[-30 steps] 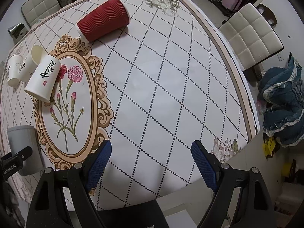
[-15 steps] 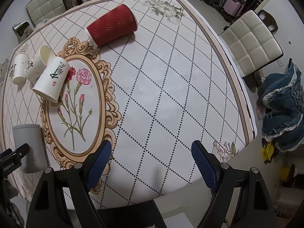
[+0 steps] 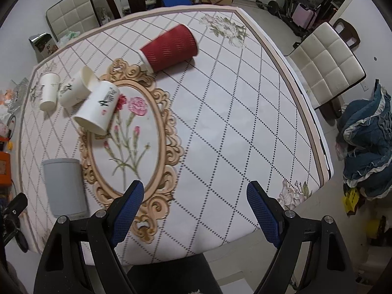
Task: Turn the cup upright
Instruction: 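Grasp the grey mug with the right tool while the left tool releases it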
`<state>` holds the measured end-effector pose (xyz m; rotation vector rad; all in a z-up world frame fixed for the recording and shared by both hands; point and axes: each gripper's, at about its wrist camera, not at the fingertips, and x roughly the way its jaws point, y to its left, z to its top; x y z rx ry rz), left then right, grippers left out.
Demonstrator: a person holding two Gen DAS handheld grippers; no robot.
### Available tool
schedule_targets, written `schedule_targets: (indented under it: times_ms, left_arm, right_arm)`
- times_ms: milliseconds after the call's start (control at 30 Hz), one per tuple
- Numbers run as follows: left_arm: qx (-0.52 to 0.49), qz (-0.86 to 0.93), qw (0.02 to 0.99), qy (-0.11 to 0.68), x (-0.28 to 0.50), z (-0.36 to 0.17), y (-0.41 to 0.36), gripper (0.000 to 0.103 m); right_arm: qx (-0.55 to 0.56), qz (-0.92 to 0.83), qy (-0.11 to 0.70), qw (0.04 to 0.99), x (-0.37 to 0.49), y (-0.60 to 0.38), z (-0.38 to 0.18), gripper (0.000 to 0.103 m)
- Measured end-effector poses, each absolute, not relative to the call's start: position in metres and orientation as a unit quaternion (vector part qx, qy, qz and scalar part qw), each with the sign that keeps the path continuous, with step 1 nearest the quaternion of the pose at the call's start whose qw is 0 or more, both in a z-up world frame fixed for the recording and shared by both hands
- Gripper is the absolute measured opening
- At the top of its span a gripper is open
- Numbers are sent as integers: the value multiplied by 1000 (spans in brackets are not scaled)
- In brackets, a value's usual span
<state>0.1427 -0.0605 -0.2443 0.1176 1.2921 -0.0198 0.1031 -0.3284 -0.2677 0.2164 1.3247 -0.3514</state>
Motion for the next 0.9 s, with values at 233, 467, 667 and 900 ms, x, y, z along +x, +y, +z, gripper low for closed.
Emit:
schedule_targets:
  times_ms: [233, 467, 667, 900]
  left_arm:
    - [56, 30, 818, 571, 143, -229, -11, 95]
    - [54, 73, 799, 595, 144, -260, 51, 95]
    - [40, 91, 790, 604, 143, -285, 85, 95]
    - [34, 91, 780, 619, 159, -309, 102, 103]
  right_arm:
    - [99, -125, 610, 776, 115, -278, -254, 87]
    - [65, -61, 643, 760, 145, -197, -274, 87]
    - [37, -30, 665, 745, 168, -135, -302, 87]
    - [22, -20, 697, 717, 189, -100, -338, 87]
